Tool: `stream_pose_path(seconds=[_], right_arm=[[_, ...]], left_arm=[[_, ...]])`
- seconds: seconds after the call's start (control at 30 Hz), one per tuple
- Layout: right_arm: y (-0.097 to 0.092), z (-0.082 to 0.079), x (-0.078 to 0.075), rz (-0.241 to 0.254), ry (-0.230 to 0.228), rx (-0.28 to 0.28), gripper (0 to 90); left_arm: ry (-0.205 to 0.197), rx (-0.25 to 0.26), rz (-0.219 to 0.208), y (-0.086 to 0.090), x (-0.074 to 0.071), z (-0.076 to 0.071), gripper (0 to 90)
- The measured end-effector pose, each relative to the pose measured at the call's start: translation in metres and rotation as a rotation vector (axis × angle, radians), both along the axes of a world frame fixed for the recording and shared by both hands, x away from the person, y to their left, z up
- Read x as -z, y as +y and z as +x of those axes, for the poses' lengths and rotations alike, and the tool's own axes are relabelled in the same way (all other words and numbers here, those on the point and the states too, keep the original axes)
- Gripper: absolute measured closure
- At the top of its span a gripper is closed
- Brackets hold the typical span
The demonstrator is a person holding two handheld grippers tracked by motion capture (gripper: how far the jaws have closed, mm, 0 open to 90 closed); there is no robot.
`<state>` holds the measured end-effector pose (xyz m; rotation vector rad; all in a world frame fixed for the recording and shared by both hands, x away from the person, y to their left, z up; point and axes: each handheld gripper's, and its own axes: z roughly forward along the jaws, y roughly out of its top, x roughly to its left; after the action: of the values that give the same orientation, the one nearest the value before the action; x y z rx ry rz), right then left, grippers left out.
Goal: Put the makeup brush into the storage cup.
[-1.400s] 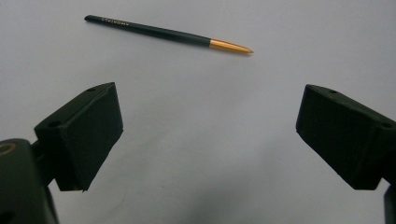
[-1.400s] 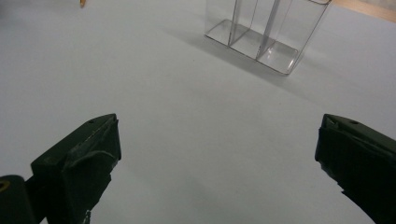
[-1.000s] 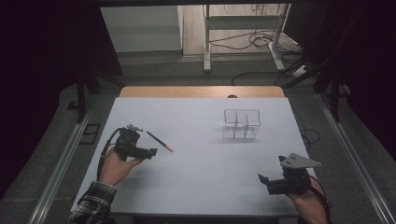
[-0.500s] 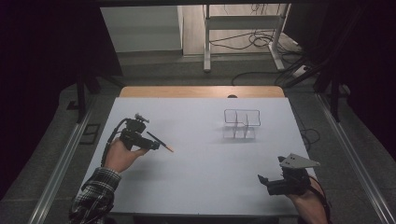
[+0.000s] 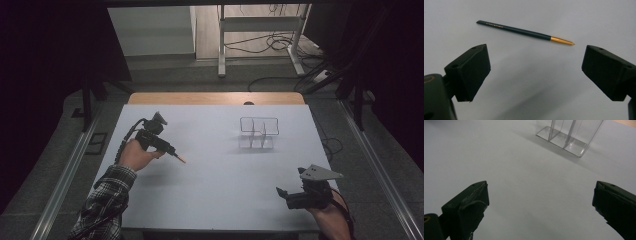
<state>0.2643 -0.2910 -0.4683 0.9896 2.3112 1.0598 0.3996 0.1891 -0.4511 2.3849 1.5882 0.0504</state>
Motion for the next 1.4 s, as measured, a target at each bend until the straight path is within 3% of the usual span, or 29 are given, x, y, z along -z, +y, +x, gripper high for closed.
stream_pose_path(seconds=[0.27,0.73,1.4], right_arm=[[-0.001,0.0,0.0,-0.002,0.0,0.004,0.8],[0.0,0.0,0.001,-0.008,0.003,0.006,0.8],[-0.002,0.0,0.001,-0.014,0.001,0.029,0.6]], left_arm=[[0.04,0.003,0.027,-0.008,-0.006,0.016,8.8],[0.121,-0.037,0.067,-0.014,-0.006,0.038,9.2],[0.182,-0.088,0.079,-0.018,0.003,0.051,14.5]])
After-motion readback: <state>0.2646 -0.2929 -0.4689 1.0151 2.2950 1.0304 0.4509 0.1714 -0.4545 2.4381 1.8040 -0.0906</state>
